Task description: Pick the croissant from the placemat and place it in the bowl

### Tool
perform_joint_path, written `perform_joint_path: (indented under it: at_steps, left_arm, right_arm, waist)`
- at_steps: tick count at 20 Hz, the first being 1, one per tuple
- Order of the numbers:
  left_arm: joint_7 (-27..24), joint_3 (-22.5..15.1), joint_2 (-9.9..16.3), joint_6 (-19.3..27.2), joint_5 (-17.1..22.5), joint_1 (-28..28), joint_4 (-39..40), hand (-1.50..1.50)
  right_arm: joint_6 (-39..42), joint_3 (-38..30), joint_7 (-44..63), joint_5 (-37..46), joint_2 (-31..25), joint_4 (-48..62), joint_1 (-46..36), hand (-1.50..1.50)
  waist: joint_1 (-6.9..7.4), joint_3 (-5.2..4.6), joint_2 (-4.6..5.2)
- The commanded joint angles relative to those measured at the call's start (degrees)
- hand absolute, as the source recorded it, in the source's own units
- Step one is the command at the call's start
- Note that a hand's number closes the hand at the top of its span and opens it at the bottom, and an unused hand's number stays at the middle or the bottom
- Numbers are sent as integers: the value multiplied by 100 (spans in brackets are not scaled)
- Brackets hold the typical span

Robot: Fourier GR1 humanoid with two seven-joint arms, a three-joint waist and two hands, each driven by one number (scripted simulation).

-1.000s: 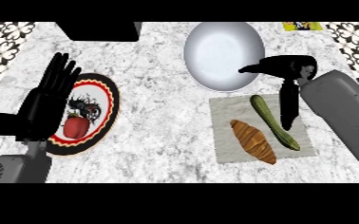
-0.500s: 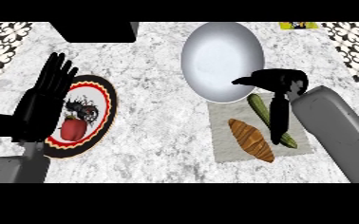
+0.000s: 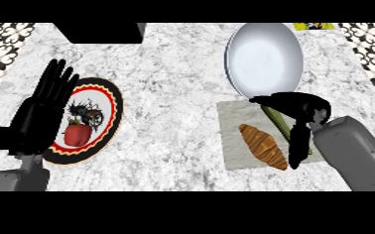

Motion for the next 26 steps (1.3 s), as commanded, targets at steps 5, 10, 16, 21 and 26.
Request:
perform_joint_path:
  at_steps: [5, 10, 16, 21, 26]
  left_arm:
    - [-494, 187, -236, -409, -179, -145, 805, 0]
    - [213, 434, -104, -346, -155, -322, 257, 0]
    - [-180, 586, -215, -641, -186, -178, 563, 0]
    - [-28, 302, -531, -488, -479, -22, 254, 0]
    - [355, 557, -322, -451, -364, -321, 63, 0]
  right_arm:
    - [-487, -37, -1099, 1063, 36, -206, 684, -150]
    - [-189, -151, -923, 1440, 564, -163, 688, -150]
    - [-535, 7, -1462, 2198, 808, 797, 546, -150]
    - [-303, -178, -1344, 2433, 1183, 977, 346, -150]
    - [-678, 311, -2348, 3086, 886, 1328, 338, 150]
  waist:
    - [-17, 3, 15]
    - [1, 2, 6]
    - [14, 2, 13]
    - [18, 2, 10]
    - [42, 5, 15]
